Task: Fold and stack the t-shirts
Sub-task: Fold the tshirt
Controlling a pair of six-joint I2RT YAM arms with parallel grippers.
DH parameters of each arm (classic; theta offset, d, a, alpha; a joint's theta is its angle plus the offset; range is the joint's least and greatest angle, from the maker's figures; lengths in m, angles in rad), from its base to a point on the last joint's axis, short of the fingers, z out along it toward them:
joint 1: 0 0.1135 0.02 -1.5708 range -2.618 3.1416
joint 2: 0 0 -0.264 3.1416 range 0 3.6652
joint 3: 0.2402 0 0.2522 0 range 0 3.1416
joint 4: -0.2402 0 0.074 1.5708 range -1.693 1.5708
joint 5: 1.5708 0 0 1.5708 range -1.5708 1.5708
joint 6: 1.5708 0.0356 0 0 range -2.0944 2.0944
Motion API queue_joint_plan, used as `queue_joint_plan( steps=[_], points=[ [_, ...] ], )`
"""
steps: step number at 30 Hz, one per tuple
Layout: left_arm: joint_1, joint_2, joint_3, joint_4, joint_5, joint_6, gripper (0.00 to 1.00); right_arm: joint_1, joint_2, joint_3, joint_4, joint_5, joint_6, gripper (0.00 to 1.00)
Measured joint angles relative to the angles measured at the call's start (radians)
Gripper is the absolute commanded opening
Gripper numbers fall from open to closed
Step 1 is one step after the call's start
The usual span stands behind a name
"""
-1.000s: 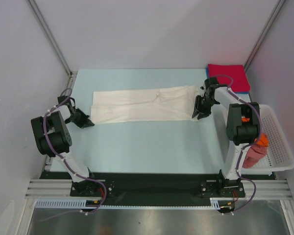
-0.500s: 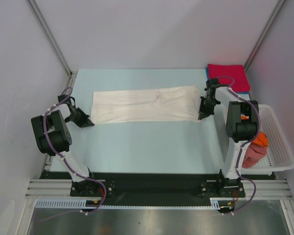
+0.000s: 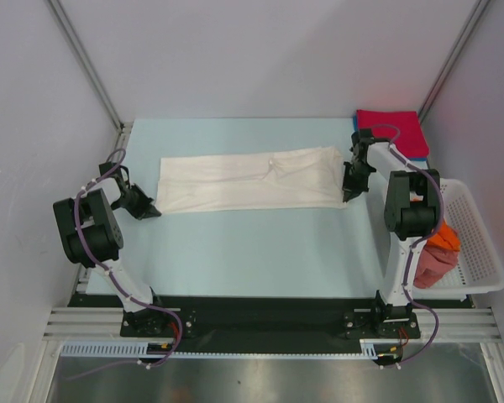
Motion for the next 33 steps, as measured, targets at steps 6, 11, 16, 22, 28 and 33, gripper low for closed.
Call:
queue_joint_plan(
  steps=[6,11,16,22,28,33],
  points=[
    [0.000,-0.002,0.000,-0.002,-0.006,0.008,0.00,0.003,0.033,0.001,-0.013,0.002,-0.008,0.05],
    [0.000,-0.016,-0.010,-0.003,-0.027,0.008,0.01,0.005,0.032,0.000,-0.012,0.005,0.000,0.22],
    [0.001,-0.037,-0.013,-0.024,-0.087,0.017,0.31,0.007,0.032,0.020,-0.032,0.058,0.006,0.39],
    [0.011,-0.143,-0.014,-0.048,-0.162,0.021,0.43,0.008,0.002,0.043,-0.055,0.140,0.003,0.46],
    [-0.020,-0.245,-0.014,-0.031,-0.141,0.004,0.32,0.033,-0.063,0.045,-0.017,-0.008,0.039,0.40],
    [-0.111,-0.186,-0.014,0.019,-0.053,-0.023,0.33,0.057,-0.055,0.017,0.077,-0.146,0.103,0.24]
  ],
)
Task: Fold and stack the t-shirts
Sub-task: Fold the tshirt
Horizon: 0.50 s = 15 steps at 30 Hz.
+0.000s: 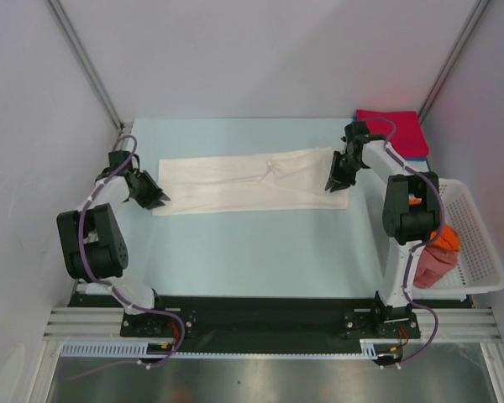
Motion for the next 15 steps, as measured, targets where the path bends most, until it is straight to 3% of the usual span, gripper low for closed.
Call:
queue_joint_plan(
  steps=[7,15],
  points=[
    [-0.052,0.117,0.014,0.021,0.039,-0.007,0.37,-0.026,0.036,-0.071,0.053,-0.012,0.026,0.22],
    [-0.105,0.128,0.043,0.109,0.174,-0.087,0.42,-0.073,0.037,-0.083,0.076,0.009,0.029,0.26]
  ],
)
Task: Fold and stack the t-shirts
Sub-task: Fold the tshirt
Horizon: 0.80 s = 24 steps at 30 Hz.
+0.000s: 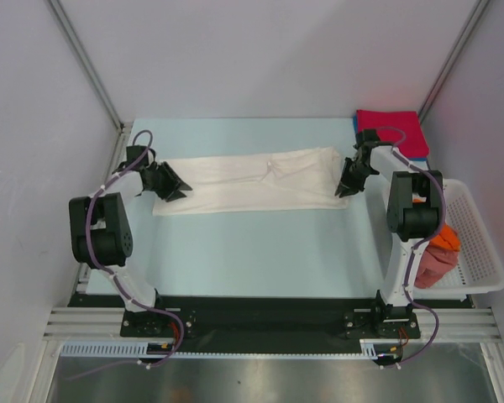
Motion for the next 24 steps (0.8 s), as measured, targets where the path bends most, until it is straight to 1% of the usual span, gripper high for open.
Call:
queue_joint_plan(
  steps=[4,5,6,10,14,19,24],
  points=[
    [-0.113,0.033,0.034,0.130,0.094,-0.098,0.47,0.002,0.002,0.053,0.010,-0.033,0.029,0.33],
    [-0.141,0.045,0.045,0.164,0.110,-0.125,0.48,0.002,0.005,0.082,0.017,-0.048,0.045,0.39],
    [-0.175,0.063,0.060,0.209,0.124,-0.162,0.50,0.002,0.010,0.111,0.029,-0.065,0.061,0.41],
    [-0.294,0.154,0.138,0.392,0.150,-0.317,0.52,0.000,0.060,0.236,0.108,-0.139,0.146,0.48],
    [-0.389,0.290,0.292,0.480,0.122,-0.431,0.49,-0.002,0.125,0.307,0.177,-0.216,0.233,0.53],
    [-0.459,0.425,0.454,0.537,0.053,-0.518,0.47,-0.004,0.191,0.331,0.223,-0.276,0.307,0.55],
    [-0.503,0.513,0.528,0.554,-0.019,-0.576,0.46,-0.005,0.209,0.331,0.241,-0.303,0.333,0.56]
  ],
)
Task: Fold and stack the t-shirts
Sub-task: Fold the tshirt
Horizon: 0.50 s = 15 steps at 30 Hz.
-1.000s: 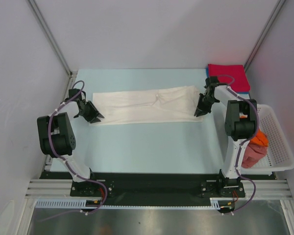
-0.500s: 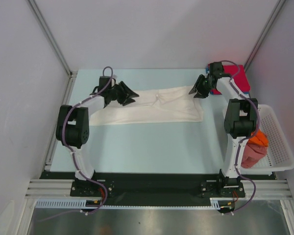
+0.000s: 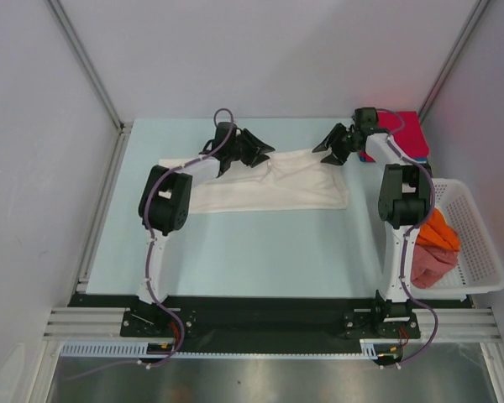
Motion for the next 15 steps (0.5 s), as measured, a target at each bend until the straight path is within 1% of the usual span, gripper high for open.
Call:
queue_joint_plan(
  steps=[6,15],
  points=[
    [-0.026,0.050,0.033,-0.039,-0.053,-0.025,0.43,-0.006,0.000,0.002,0.021,-0.014,0.000,0.56],
    [-0.032,0.053,0.062,-0.121,-0.102,-0.023,0.44,-0.014,0.000,0.002,0.028,-0.016,0.003,0.56]
  ],
)
